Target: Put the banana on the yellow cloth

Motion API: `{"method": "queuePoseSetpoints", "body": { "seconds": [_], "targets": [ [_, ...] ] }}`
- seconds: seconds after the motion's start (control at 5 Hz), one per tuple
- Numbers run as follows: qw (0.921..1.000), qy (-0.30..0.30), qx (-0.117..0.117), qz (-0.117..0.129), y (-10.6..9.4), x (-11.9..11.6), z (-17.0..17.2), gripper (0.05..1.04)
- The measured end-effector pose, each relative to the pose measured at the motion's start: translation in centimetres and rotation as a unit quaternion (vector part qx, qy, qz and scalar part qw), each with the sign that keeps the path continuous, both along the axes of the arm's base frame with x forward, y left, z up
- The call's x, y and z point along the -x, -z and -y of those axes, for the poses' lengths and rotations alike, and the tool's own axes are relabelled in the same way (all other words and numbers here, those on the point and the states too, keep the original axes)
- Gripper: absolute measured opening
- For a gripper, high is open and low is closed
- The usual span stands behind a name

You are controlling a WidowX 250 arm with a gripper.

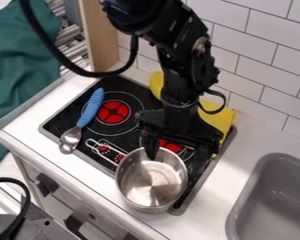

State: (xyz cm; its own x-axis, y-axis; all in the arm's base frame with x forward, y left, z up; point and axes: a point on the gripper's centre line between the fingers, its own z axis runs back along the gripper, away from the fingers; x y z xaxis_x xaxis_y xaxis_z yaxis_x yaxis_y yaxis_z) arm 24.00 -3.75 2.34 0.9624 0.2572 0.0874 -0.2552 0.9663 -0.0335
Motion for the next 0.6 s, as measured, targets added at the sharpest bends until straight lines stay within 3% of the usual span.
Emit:
{"method": "queuePoseSetpoints", "body": {
  "seconds": [0.2,0.4,0.6],
  "targets": [
    [0.9999,0.002,0.000,-0.014,0.7,0.3,0.0,1.008],
    [1.0000,-0.001,0.008,-0.004,1.2,-2.3,-0.8,1.008],
    [0.9993,-0.022,0.014,0.026,1.2,-5.9,-2.9,1.008]
  ]
}}
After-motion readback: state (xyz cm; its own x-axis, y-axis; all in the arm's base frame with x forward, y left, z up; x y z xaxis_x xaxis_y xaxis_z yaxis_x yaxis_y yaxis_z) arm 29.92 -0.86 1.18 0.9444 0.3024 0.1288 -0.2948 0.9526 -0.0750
